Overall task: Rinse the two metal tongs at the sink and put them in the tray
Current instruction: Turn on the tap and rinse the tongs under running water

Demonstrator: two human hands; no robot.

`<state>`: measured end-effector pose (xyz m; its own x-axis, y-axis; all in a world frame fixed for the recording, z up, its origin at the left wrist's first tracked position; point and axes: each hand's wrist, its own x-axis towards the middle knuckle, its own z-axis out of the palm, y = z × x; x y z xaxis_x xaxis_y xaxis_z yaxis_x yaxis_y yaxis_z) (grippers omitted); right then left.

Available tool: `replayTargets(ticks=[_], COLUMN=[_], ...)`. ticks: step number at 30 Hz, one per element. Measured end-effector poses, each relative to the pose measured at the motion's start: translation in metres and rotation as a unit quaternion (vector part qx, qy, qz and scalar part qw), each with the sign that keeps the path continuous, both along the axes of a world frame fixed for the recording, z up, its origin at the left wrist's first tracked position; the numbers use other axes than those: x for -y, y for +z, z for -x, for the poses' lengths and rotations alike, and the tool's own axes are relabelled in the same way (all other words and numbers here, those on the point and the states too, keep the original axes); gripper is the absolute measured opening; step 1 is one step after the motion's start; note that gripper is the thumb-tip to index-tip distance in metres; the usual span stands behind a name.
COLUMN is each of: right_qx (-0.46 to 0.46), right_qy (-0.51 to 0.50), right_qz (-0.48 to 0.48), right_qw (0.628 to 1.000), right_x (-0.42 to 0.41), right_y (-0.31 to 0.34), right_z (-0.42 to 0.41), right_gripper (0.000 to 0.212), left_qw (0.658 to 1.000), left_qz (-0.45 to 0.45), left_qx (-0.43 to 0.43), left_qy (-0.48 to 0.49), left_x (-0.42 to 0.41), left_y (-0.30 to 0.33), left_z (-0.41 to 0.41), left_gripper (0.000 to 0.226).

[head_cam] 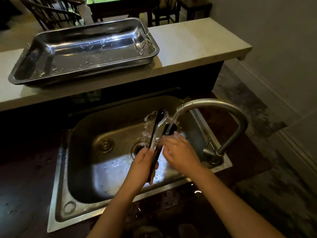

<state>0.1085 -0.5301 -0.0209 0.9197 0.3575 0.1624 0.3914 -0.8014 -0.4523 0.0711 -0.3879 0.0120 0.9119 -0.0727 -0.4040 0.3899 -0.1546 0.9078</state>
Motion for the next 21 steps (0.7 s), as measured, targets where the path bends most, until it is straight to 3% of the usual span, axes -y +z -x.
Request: replayTargets(ticks=[3,6,10,17,21], right_qx=[0.005,0.015,0.034,0.145,0.144], right_qy=[-0.032,0.006,0.111,0.180,0.074], right_qz=[0.004,0.005,-0.024,0.038,0.064], right_qw=[0.999,1.000,0.993,0.972,0.985], right_x=[0.018,0.016,0.004,0.023,0.026], right_y=[0.011,0.022,0.022,0.022,0.016], right_z=[-0.020,-0.016,0.021,0.006,-0.014], right_gripper=[0.031,0.032,0.037,0.031,0.042], left_qw=[1.000,0.998,0.999,0.998,0.994], left_qz=[0.004,-0.012,-0.013,0.012,0.040], left_qx=[0.005,0.012,0.007,0.040,0.073], left_qy=[-0.029,-0.058,-0.033,-0.042,-0.071], left_x=[0.002,0.007,0.016,0.023,0.025], left_y=[0.000,-0.001,-0.011,-0.023,-0.013], left_z=[-0.009,-0.025,-0.049,-0.055,-0.056], left_gripper=[0.038,0.053,0.034,0.040,0.050])
